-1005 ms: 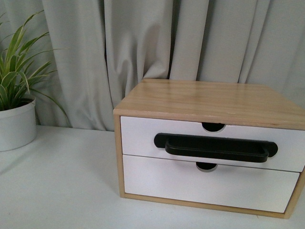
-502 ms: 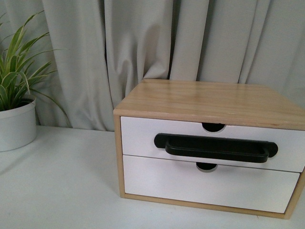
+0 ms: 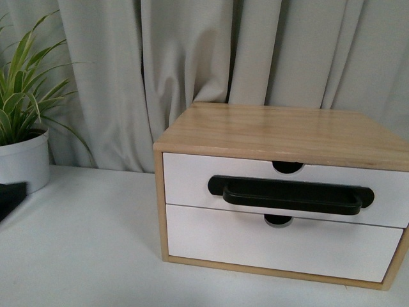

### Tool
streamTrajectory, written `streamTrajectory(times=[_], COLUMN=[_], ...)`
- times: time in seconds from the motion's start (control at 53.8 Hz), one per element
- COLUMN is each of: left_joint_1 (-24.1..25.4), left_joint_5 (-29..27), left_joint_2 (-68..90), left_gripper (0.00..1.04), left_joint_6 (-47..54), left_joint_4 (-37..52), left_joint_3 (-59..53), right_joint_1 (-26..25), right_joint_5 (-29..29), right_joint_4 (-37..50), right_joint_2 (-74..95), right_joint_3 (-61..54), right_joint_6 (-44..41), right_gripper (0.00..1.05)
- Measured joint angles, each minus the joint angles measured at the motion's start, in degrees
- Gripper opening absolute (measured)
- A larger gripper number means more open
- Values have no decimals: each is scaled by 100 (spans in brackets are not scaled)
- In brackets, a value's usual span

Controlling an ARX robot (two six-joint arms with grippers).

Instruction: Pull drawer

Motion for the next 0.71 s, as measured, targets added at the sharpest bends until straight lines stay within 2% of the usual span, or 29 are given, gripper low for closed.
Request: streamTrajectory(times=[0.149,0.279,0.54,0.707], left_joint_1=[-450,-791,-1373,-1506], left_joint_5=[815,1023,1016,916], left_joint_2=[1342,2323,3807,4651], left_gripper=[98,98,98,98], left_joint_6=[1019,1696,2730,3204], left_joint_4=[-256,-339,-715,-929], left_joint_3=[857,1587,2682,3427], right_joint_1=[17,85,173,210], right_joint_5=[-96,-70,-131,-225], right_joint_4=[-11,131,796,1123], right_joint_2=[1084,1672,2859,3565], right_joint_3=[597,966,1368,1534], right_joint_6=[-916,-1552,-2439,-2695], right_gripper=[96,96,96,96])
